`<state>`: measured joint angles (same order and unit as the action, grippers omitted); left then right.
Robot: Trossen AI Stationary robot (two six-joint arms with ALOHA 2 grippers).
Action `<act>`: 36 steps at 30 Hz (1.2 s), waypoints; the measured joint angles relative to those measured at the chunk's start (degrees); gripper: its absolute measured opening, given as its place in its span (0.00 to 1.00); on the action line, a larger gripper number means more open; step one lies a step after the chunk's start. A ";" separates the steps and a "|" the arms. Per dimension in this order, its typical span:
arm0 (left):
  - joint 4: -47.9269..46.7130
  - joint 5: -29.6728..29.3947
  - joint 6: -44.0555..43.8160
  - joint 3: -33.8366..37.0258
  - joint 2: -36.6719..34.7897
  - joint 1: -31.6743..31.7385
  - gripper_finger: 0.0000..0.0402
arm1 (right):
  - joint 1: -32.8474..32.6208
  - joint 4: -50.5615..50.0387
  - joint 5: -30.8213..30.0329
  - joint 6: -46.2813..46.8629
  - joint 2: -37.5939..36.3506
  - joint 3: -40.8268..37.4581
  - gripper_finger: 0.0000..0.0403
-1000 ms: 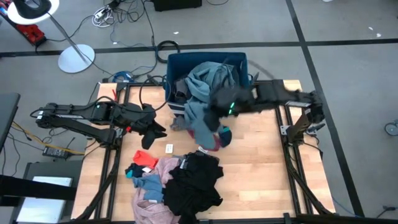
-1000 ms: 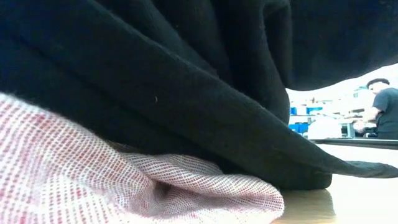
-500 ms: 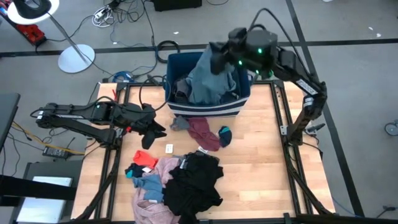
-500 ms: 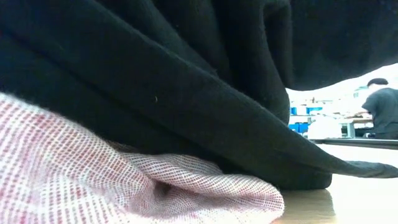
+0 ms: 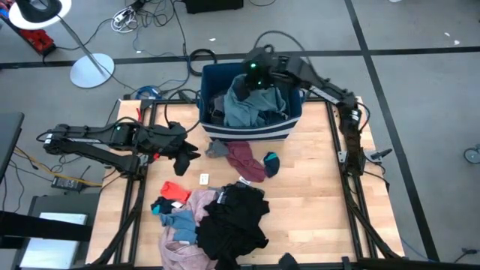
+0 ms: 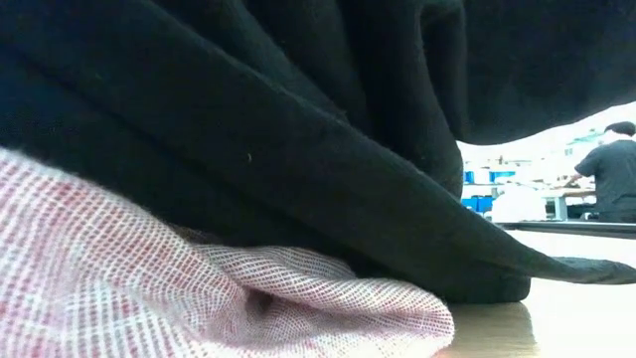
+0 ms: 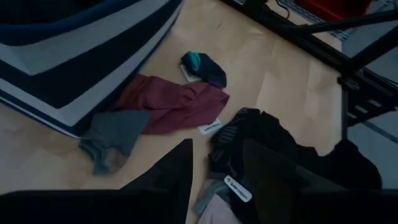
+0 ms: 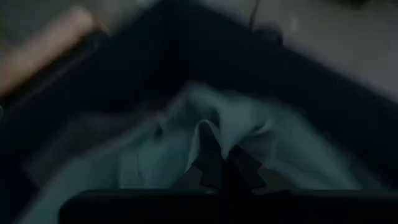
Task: Sort clothes
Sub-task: Put the green pants into the blue bin
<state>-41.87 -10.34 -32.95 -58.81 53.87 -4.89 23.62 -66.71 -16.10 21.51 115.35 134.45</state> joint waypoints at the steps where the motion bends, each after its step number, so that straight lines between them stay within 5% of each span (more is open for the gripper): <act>1: 0.00 -0.55 0.00 0.00 0.00 0.00 0.37 | 0.44 -2.03 0.51 0.98 1.37 0.00 0.00; 13: 0.35 -1.80 -2.06 0.00 0.00 0.00 0.37 | 7.26 -19.28 15.93 7.00 18.39 0.04 0.00; 20: 0.26 -2.05 -2.80 0.00 0.00 0.00 0.37 | 7.66 -20.76 19.57 5.79 25.51 0.20 0.00; 30: 0.06 -2.55 -2.94 0.00 0.00 0.00 0.37 | 7.62 -15.13 18.23 1.33 21.26 0.33 0.08; 36: -0.09 -3.35 -1.70 0.00 0.00 0.00 0.37 | 8.25 -14.48 20.37 2.56 14.67 0.50 0.23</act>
<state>-41.95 -13.69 -34.65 -58.81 53.87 -4.89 31.87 -81.18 4.27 24.06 130.03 134.96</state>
